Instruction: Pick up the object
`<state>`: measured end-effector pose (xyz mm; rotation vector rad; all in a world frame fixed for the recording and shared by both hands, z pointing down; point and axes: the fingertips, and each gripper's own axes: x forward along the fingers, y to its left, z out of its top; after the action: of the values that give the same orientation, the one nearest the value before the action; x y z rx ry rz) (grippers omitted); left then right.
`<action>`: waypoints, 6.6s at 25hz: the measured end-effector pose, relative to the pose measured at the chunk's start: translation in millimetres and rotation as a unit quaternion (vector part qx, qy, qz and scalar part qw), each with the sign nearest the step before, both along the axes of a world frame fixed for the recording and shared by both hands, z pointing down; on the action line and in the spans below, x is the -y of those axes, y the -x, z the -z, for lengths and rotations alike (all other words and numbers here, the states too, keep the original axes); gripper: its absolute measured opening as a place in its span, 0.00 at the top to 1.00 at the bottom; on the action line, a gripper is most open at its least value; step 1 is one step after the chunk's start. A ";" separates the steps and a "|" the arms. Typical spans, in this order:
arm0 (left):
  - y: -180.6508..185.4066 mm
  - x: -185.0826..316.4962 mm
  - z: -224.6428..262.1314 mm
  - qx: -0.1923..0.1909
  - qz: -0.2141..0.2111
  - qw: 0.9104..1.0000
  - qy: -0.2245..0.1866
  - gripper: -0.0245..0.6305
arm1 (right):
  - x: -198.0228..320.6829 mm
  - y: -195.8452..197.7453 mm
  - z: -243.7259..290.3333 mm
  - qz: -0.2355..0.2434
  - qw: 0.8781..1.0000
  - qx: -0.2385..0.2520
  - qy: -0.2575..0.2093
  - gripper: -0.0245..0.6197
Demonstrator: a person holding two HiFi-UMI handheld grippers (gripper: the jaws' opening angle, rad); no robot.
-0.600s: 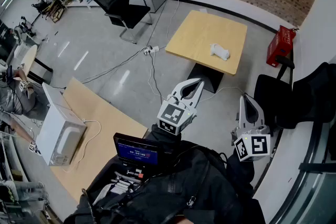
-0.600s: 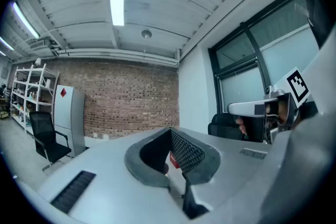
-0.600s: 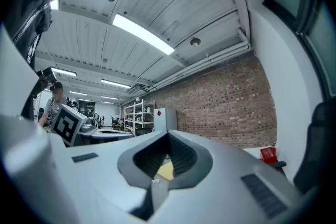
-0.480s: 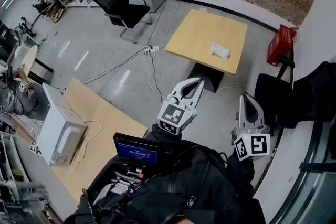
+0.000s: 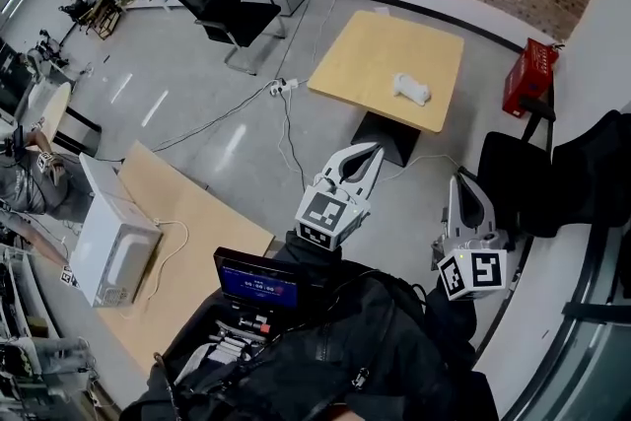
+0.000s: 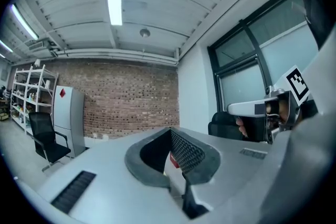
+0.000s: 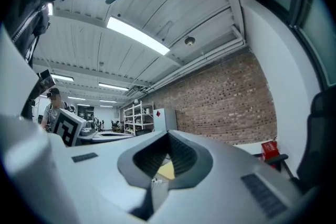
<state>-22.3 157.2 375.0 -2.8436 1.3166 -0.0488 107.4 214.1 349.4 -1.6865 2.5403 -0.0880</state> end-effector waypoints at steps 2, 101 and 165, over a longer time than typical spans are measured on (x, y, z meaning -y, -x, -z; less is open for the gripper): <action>-3.1 -0.4 -1.1 -0.005 -0.005 1.000 0.004 0.96 | -1.4 -1.2 -0.9 0.006 1.000 0.004 -0.001 0.95; -23.8 383.3 -212.2 0.060 0.052 0.968 0.240 0.96 | 403.3 -11.7 -252.5 0.142 0.946 -0.170 0.238 0.95; 29.2 398.1 -228.9 0.013 0.050 0.958 0.281 0.96 | 473.9 18.0 -211.4 -0.072 0.911 -0.394 0.099 0.81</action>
<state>-51.5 -240.9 604.0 -3.1917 1.6653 -0.5449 89.5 -259.8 560.8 -2.3587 2.9871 0.4563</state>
